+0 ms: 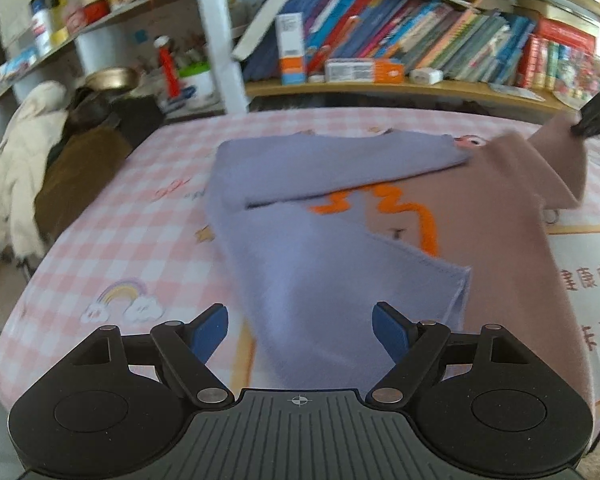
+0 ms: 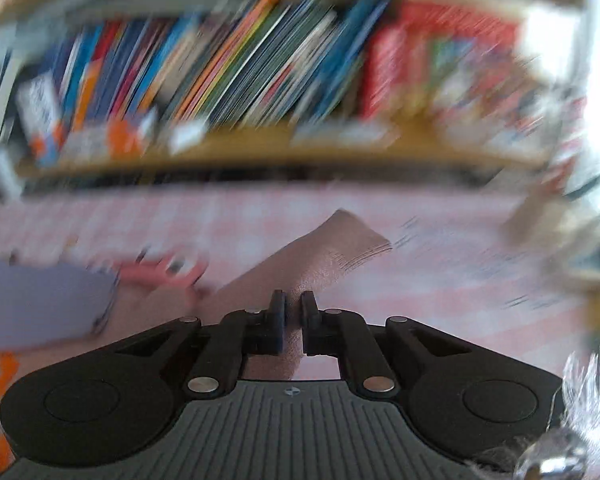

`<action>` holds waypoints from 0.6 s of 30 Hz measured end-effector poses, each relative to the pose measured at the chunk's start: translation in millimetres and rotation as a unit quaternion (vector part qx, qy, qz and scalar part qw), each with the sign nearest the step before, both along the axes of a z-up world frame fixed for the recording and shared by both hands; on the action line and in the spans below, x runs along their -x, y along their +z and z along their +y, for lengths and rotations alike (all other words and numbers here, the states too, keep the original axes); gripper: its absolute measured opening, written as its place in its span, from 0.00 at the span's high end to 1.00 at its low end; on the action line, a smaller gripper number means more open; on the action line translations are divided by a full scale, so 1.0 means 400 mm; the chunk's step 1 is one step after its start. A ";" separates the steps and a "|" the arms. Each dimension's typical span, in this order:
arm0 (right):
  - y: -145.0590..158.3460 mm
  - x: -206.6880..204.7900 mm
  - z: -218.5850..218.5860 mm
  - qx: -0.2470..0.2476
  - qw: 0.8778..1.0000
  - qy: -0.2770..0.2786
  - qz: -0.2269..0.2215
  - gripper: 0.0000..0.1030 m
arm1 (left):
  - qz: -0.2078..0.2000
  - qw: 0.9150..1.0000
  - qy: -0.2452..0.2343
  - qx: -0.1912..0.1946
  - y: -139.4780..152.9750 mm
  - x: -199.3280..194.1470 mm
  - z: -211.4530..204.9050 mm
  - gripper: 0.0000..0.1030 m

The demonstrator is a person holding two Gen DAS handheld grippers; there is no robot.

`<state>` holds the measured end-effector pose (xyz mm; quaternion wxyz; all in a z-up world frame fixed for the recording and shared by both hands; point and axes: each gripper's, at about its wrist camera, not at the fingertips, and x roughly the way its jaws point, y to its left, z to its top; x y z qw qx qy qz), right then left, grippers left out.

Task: Fold clothes

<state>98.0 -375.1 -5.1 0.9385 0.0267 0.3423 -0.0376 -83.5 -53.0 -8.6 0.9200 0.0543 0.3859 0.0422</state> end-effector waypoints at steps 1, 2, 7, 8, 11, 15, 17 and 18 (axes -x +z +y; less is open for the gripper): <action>0.017 0.027 -0.025 0.005 1.000 -0.019 -0.018 0.93 | -0.001 1.000 -0.010 -0.002 -0.001 -0.004 -0.015 0.21; 0.030 0.050 -0.052 0.011 0.999 -0.038 -0.032 0.93 | -0.001 1.000 -0.021 -0.005 -0.002 -0.009 -0.030 0.21; -0.026 0.098 -0.164 0.023 0.995 -0.096 0.002 0.93 | 0.012 0.996 -0.081 -0.031 -0.026 -0.029 -0.117 0.21; -0.047 0.096 -0.176 0.028 0.994 -0.101 0.011 0.93 | 0.016 0.995 -0.093 -0.043 -0.034 -0.034 -0.137 0.21; -0.077 0.095 -0.212 0.014 0.994 -0.109 0.029 0.93 | 0.018 0.990 -0.121 -0.065 -0.051 -0.050 -0.194 0.21; -0.083 0.112 -0.213 0.014 0.994 -0.103 0.032 0.93 | -0.001 0.980 -0.180 -0.088 -0.062 -0.061 -0.289 0.21; -0.080 0.109 -0.205 0.024 0.994 -0.100 0.029 0.93 | 0.003 0.975 -0.186 -0.120 -0.084 -0.081 -0.332 0.22; -0.077 0.108 -0.202 0.028 0.994 -0.098 0.027 0.93 | 0.010 0.974 -0.180 -0.137 -0.097 -0.095 -0.348 0.33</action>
